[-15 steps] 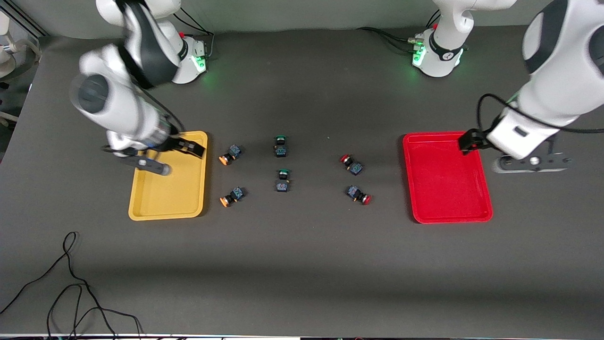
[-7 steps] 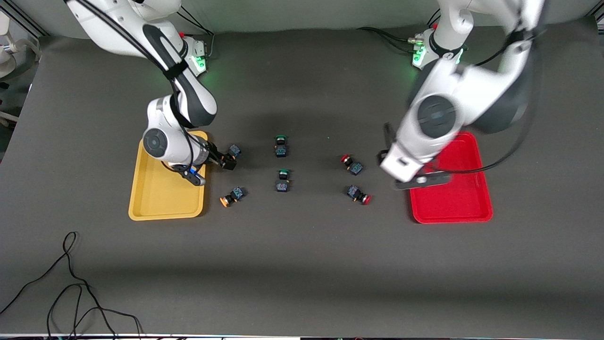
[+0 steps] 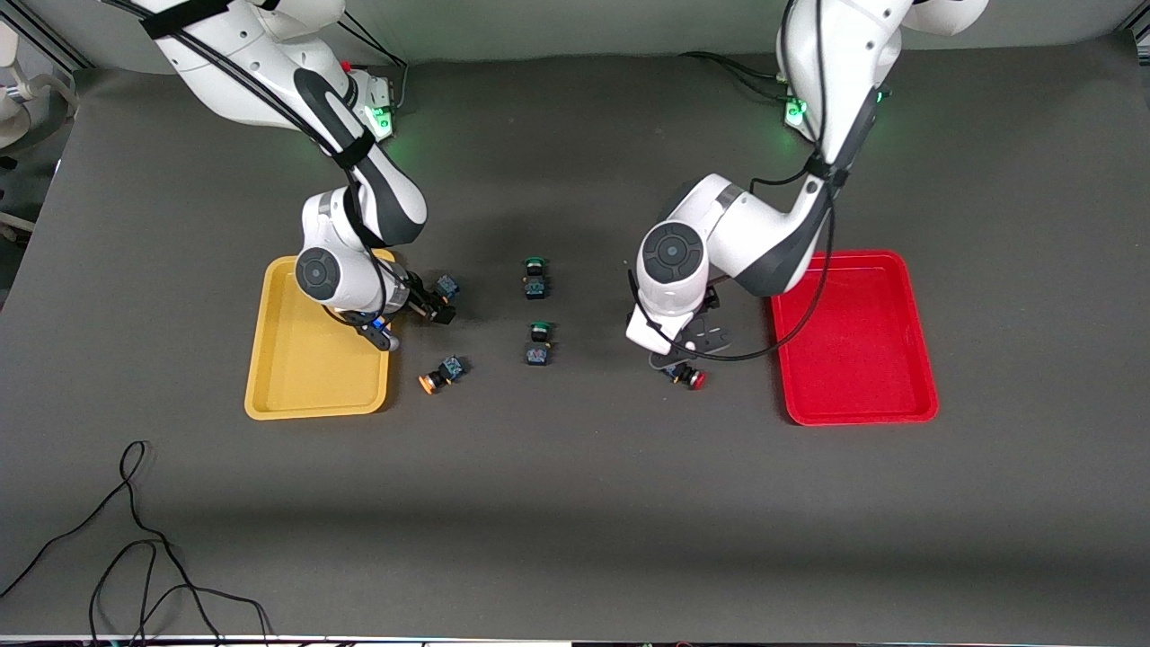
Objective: Place red and yellow buttons in trays
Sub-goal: 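Grasp the yellow and red buttons with the right and left grippers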
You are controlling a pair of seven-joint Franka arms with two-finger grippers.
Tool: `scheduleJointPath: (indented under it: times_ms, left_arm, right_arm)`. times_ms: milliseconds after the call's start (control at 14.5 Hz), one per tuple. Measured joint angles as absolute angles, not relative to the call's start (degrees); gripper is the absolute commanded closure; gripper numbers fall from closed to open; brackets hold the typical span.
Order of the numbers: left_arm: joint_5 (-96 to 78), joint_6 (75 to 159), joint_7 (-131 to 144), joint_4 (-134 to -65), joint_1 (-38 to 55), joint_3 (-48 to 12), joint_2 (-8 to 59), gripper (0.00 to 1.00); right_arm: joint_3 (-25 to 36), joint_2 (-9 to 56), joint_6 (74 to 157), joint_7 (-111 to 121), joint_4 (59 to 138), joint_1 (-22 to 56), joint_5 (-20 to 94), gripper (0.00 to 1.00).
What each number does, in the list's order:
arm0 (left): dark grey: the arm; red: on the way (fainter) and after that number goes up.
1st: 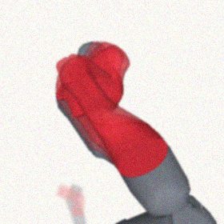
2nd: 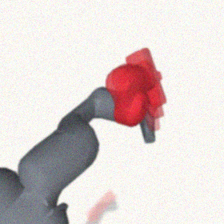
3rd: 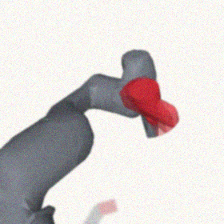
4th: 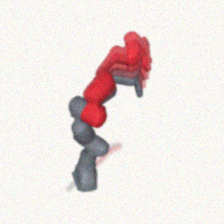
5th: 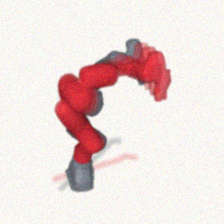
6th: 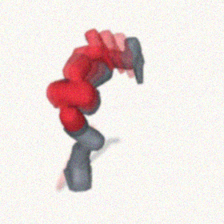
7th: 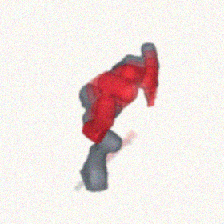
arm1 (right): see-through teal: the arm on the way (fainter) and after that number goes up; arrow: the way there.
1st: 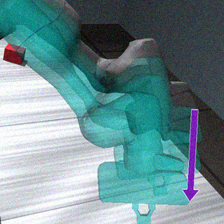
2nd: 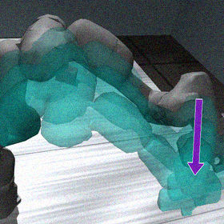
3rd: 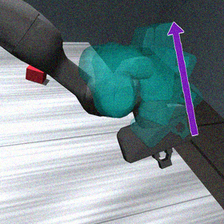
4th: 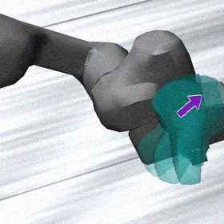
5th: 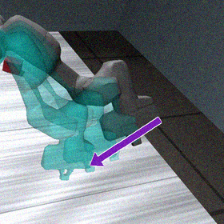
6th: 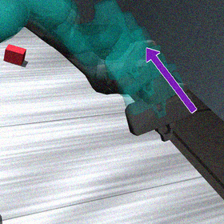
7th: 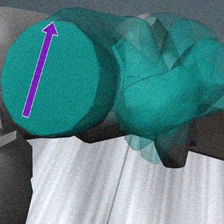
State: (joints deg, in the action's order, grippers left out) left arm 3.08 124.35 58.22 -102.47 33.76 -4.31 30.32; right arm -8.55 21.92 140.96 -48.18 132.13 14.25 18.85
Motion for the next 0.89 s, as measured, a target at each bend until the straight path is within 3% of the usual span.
scheduleJointPath:
  times_ms: [69, 206, 481, 550, 756, 825, 894]
  left_arm:
    - [2.7, 126.4, 58.8, -104.2, 33.7, -4.1, 30.6, 0.01]
    - [0.8, 129.8, 59.4, -107.0, 33.6, -3.8, 31.0, 0.02]
    - [-0.4, 136.8, 59.9, -112.3, 33.6, -3.7, 31.4, 0.06]
    - [-0.7, 137.7, 59.9, -113.1, 33.6, -3.6, 31.7, 0.15]
    - [-3.2, 138.2, 60.0, -113.7, 33.6, -3.9, 31.7, 0.88]
    - [-3.7, 138.2, 60.0, -113.7, 33.6, -4.0, 31.7, 1.0]
    - [-4.0, 138.2, 60.0, -113.5, 33.6, -4.0, 31.6, 1.0]
  right_arm:
    - [-8.6, 22.3, 141.6, -48.2, 132.1, 14.6, 19.1, 0.6]
    - [-8.7, 22.6, 142.0, -48.3, 132.1, 14.8, 19.2, 0.79]
    - [-9.2, 22.0, 141.6, -48.3, 131.5, 14.9, 19.3, 0.83]
    - [-9.2, 21.1, 140.0, -48.3, 131.0, 14.9, 19.3, 0.83]
    - [-8.3, 13.6, 128.2, -48.1, 127.4, 14.6, 18.9, 0.83]
    - [-6.9, 10.3, 123.5, -47.4, 125.8, 14.4, 17.8, 0.83]
    - [-4.8, 7.3, 120.4, -45.8, 124.7, 14.3, 16.0, 0.83]
